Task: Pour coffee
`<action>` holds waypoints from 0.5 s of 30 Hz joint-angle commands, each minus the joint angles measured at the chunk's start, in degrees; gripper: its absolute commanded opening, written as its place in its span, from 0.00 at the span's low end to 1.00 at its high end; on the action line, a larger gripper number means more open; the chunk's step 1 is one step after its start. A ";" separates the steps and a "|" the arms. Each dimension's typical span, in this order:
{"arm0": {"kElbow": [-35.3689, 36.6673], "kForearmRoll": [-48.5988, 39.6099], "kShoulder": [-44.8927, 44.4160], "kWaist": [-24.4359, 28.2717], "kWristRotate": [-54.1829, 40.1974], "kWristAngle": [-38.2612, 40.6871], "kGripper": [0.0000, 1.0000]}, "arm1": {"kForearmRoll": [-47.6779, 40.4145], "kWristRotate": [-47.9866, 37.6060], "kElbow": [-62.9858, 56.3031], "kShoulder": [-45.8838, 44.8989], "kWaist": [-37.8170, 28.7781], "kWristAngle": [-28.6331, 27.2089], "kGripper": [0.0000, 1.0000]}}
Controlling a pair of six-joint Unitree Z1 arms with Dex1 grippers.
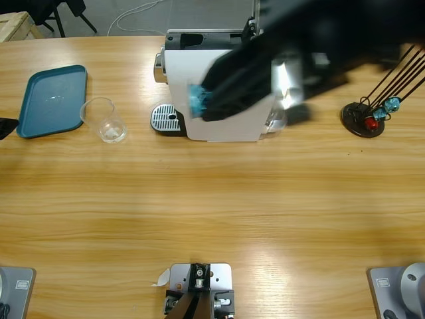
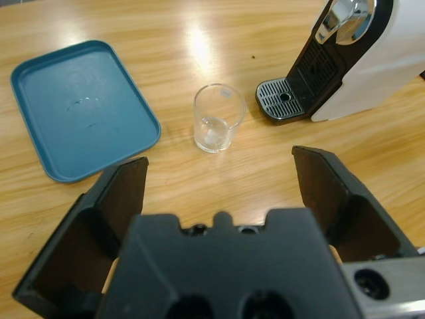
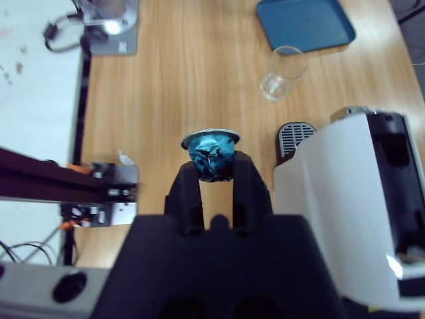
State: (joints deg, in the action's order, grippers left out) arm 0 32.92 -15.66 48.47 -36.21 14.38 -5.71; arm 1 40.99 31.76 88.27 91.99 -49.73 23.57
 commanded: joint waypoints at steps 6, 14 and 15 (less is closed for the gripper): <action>-1.93 0.58 -1.38 -0.35 -0.23 -0.44 0.99 | 15.50 11.22 22.82 18.64 0.74 -7.91 0.00; -1.93 0.63 -0.98 -0.35 -0.23 -0.35 0.99 | 13.74 11.24 29.73 21.96 4.45 -9.79 0.00; -1.95 0.63 -0.93 -0.35 -0.23 -0.35 0.99 | 13.67 11.22 30.57 22.56 4.73 -10.27 0.00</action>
State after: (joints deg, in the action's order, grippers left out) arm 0 32.62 -15.53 46.05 -36.22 14.38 -5.71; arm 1 55.43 42.30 114.83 109.00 -47.74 15.85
